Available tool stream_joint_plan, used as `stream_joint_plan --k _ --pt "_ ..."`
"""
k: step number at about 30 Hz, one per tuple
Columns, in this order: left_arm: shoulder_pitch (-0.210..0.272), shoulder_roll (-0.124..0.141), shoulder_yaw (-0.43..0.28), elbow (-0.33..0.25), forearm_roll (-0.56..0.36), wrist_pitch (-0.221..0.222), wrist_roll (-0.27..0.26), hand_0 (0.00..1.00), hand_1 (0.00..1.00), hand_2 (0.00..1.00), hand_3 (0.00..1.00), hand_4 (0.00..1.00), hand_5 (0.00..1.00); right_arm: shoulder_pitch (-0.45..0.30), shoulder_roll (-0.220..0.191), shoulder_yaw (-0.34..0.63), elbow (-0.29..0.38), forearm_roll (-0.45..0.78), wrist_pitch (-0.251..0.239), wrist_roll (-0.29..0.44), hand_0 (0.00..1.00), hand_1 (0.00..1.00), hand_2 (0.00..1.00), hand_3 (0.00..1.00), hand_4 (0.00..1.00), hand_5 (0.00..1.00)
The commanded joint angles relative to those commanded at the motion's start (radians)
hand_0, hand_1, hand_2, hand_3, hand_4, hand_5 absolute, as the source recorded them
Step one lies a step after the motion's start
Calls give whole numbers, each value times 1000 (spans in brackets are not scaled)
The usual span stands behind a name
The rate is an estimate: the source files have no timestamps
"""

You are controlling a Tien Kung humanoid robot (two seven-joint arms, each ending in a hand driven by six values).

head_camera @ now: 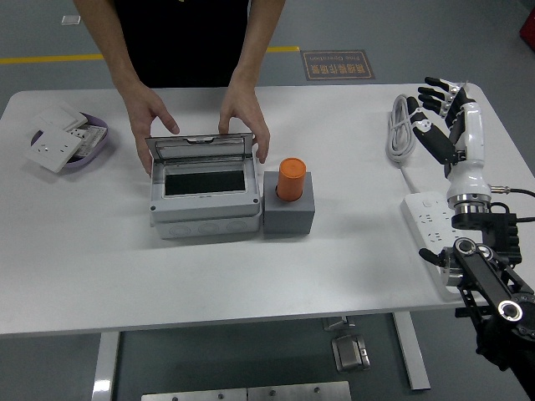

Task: Pick up the cylinder from the cube,place it in the box,flap close box

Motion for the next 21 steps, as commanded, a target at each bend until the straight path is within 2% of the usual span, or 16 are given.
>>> stream_joint_plan --k 1,2,7,8,12,21 --pt "-1 0 -1 0 1 0 0 576 591 550 576 602 232 9 8 -11 -8 -6 0 0 642 642 612 651 783 246" --pt "-1 1 -1 0 1 -1 0 576 591 550 576 602 231 16 13 -18 -13 -10 0 -1 660 652 620 669 818 171" --pt "0 1 -1 0 1 -1 2 576 591 550 576 602 231 50 27 -58 -35 -21 0 -6 660 652 620 669 818 171" --pt "0 1 -1 0 1 -1 2 576 591 550 576 602 231 55 28 -67 -38 -20 1 -8 699 663 640 698 839 147" --pt "0 0 1 0 0 -1 3 576 591 550 576 602 231 72 39 -111 -59 -12 5 -9 699 663 640 698 839 147" --pt "-4 -1 3 0 6 -3 4 576 591 550 576 602 231 124 97 -243 -150 38 19 10 708 667 620 690 830 190"
